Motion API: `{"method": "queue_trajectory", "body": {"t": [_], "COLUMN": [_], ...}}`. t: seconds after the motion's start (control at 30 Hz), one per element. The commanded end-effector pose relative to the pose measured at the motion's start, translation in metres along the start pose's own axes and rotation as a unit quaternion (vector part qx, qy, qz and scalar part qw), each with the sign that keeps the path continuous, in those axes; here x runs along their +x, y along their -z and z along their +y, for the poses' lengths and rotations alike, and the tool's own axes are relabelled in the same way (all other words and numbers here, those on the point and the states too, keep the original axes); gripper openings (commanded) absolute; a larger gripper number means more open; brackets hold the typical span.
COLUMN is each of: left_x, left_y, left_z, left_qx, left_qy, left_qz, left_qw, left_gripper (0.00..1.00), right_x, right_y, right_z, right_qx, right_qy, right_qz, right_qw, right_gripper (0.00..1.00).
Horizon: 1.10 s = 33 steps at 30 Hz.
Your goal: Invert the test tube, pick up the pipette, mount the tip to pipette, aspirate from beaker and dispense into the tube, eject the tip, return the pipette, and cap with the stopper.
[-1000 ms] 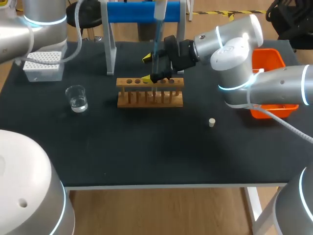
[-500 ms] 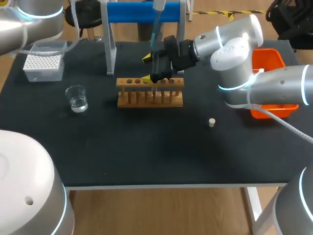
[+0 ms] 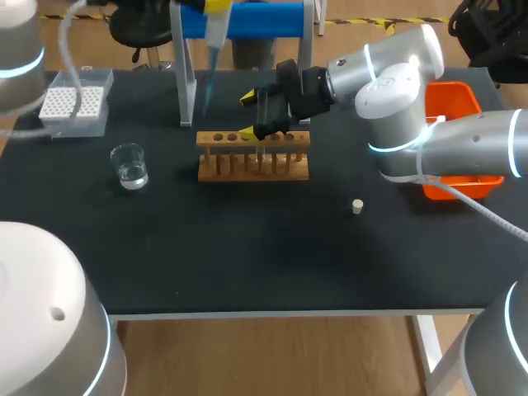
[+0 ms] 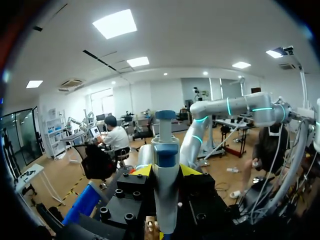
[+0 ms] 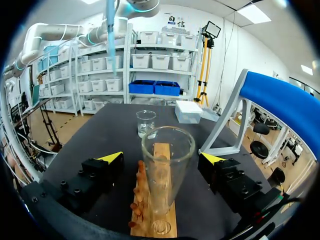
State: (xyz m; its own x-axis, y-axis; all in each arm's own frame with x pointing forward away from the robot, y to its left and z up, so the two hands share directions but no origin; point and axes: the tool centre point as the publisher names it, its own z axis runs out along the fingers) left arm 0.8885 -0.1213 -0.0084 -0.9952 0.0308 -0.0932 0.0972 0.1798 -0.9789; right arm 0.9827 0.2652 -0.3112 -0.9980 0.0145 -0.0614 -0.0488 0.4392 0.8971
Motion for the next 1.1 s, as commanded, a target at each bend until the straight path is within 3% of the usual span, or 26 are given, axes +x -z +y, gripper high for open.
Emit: {"method": "queue_trajectory", "body": {"t": [0.03,0.3,0.47,0.7,1.1], "left_x": [0.052,0.068,0.073,0.070,0.061], "left_y": [0.009,-0.018,-0.045,-0.067,-0.077], "left_z": [0.025,0.063,0.078,0.081,0.081], "left_qx": [0.024,0.058,0.073,0.083,0.082], "left_qy": [0.001,0.011,0.003,-0.009,0.013], "left_qz": [-0.059,-0.055,-0.061,-0.077,-0.057], "left_qw": [0.998,0.997,0.995,0.994,0.995], "left_gripper": [0.00,0.00,0.00,0.00,0.00], "right_x": [-0.001,-0.001,-0.001,-0.001,-0.001], "right_y": [0.000,0.000,0.000,0.000,0.000], "right_z": [0.000,0.000,0.000,0.000,0.000], "right_qx": [0.001,0.001,0.001,0.001,0.001], "right_qy": [0.000,0.000,0.000,0.000,0.000], "right_qz": [0.002,0.002,0.002,0.002,0.002], "right_qw": [1.000,1.000,1.000,1.000,1.000], "right_gripper": [1.00,1.00,1.00,1.00,1.00]}}
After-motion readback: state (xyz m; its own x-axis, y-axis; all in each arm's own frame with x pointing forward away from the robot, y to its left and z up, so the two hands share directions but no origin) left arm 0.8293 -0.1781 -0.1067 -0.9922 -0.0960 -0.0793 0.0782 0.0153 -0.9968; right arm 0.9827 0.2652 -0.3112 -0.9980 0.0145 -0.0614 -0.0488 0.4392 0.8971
